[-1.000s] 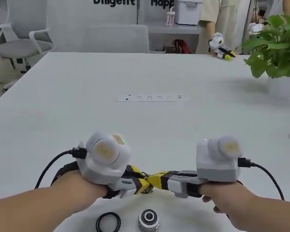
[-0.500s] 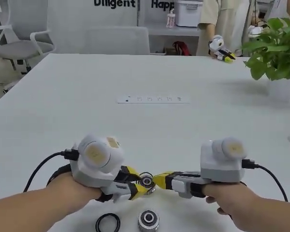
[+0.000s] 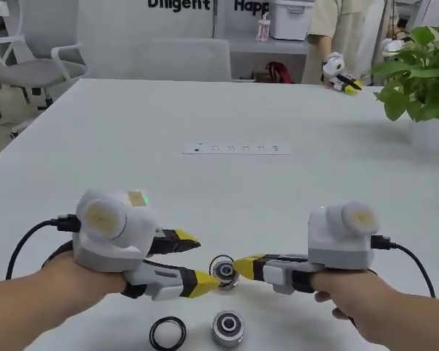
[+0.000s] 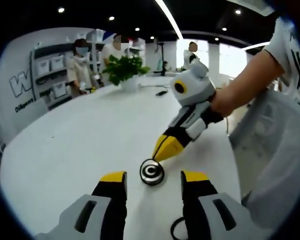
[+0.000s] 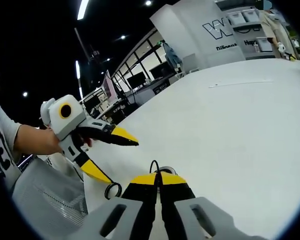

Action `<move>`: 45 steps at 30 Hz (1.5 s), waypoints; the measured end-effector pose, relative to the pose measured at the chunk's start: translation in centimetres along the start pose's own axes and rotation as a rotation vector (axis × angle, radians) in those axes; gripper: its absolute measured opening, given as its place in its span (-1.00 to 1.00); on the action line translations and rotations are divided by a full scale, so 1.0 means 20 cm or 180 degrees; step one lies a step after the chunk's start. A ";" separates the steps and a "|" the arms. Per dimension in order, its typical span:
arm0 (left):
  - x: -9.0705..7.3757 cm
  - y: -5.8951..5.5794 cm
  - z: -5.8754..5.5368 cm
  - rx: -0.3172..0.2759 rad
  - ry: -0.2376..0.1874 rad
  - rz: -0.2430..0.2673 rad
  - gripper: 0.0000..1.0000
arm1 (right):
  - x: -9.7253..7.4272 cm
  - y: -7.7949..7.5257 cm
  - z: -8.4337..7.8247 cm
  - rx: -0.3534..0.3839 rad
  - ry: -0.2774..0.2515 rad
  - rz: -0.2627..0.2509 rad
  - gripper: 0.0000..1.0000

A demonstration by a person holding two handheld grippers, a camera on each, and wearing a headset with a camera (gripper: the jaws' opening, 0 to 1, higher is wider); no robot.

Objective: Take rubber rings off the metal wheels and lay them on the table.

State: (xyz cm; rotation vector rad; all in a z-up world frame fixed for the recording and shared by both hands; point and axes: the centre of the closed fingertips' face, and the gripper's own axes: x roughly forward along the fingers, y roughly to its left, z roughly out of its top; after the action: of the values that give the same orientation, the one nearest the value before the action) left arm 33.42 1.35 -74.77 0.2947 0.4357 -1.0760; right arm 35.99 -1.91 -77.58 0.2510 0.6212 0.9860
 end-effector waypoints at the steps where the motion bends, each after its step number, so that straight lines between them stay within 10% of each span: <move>1: -0.01 0.00 0.00 0.0004 -0.0013 -0.0002 -0.10 | 0.00 0.01 0.00 0.0001 -0.0007 0.0014 -1.00; 12: -0.18 -0.06 0.05 0.0047 -0.0232 -0.0069 0.14 | 0.00 0.07 0.01 -0.0005 0.0003 0.0132 -1.00; 27: -0.37 -0.09 -0.03 0.0063 -0.0267 -0.0051 0.47 | 0.04 0.24 0.02 0.0068 0.0032 0.0454 -1.00; 45: -0.49 -0.10 -0.10 -0.0064 -0.0270 0.0013 0.63 | 0.12 0.47 -0.13 0.0062 0.0427 0.0874 -1.00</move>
State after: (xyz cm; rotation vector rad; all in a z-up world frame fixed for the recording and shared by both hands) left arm 27.34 8.94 -71.97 0.2313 0.3698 -1.0754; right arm 28.70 4.94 -76.16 0.2943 0.7315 1.2691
